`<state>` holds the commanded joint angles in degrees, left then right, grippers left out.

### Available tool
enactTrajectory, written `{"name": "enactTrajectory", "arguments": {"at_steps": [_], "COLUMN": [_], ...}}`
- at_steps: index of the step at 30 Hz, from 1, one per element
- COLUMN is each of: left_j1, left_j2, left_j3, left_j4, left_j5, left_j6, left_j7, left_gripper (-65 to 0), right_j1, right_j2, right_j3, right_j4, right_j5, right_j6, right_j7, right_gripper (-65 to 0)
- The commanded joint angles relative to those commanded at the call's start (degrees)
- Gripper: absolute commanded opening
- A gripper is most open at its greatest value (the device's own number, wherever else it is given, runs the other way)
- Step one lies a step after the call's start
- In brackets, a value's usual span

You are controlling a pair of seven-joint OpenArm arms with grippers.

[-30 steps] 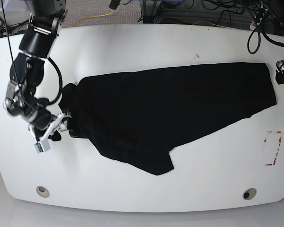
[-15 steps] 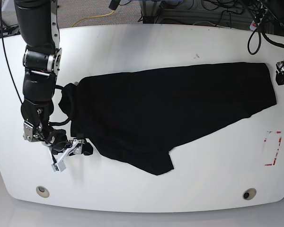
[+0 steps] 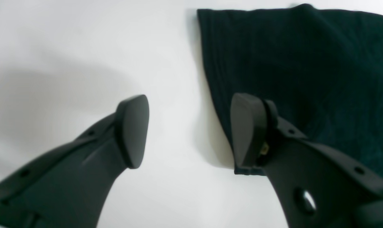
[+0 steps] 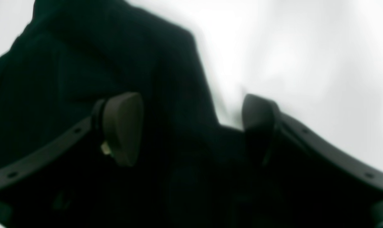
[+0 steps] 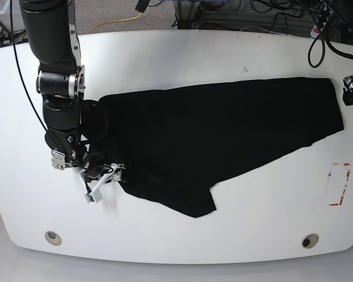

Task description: Fold the T-shirt properly

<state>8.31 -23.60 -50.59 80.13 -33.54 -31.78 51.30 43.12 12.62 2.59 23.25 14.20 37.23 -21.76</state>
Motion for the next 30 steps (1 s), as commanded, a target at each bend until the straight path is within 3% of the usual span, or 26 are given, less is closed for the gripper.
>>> {"name": "enactTrajectory", "arguments": {"at_steps": [2, 5, 8, 10, 18, 21, 30], "left_j1": [0.0, 0.0, 0.0, -0.09, -4.13, -7.12, -14.77], "left_j2": [0.0, 0.0, 0.0, 0.0, 0.0, 0.0, -0.53], "left_j3": [0.0, 0.0, 0.0, 0.0, 0.0, 0.18, 5.63], "left_j4": [0.0, 0.0, 0.0, -0.09, -4.48, -8.44, -14.77], "left_j5": [0.0, 0.0, 0.0, 0.0, 0.18, 0.18, 4.31], "left_j6": [0.0, 0.0, 0.0, 0.0, 0.35, 0.35, 0.09], "left_j7": [0.0, 0.0, 0.0, 0.0, 0.0, 0.0, -0.26], "left_gripper": [-27.2, -27.2, -27.2, -27.2, -26.4, -21.5, -20.1], "right_j1": [0.09, 0.18, 0.18, 0.18, 0.18, 0.18, 0.18], "right_j2": [-0.88, -2.2, -2.46, -2.46, -2.46, -2.46, -2.55], "right_j3": [0.0, -0.09, 0.0, 0.0, 0.0, -0.09, 0.0], "right_j4": [0.0, 0.0, 0.0, 0.0, 0.0, 0.0, 0.09], "right_j5": [-0.7, -1.41, -1.14, -0.88, -0.97, -1.05, -0.79], "right_j6": [-0.88, -3.69, -4.57, -4.57, -4.57, -4.57, -4.57], "right_j7": [0.0, 0.0, 0.09, 0.09, 1.49, 1.32, 1.32], "right_gripper": [-17.6, -17.6, -17.9, -21.4, -57.4, -65.0, -65.0]}}
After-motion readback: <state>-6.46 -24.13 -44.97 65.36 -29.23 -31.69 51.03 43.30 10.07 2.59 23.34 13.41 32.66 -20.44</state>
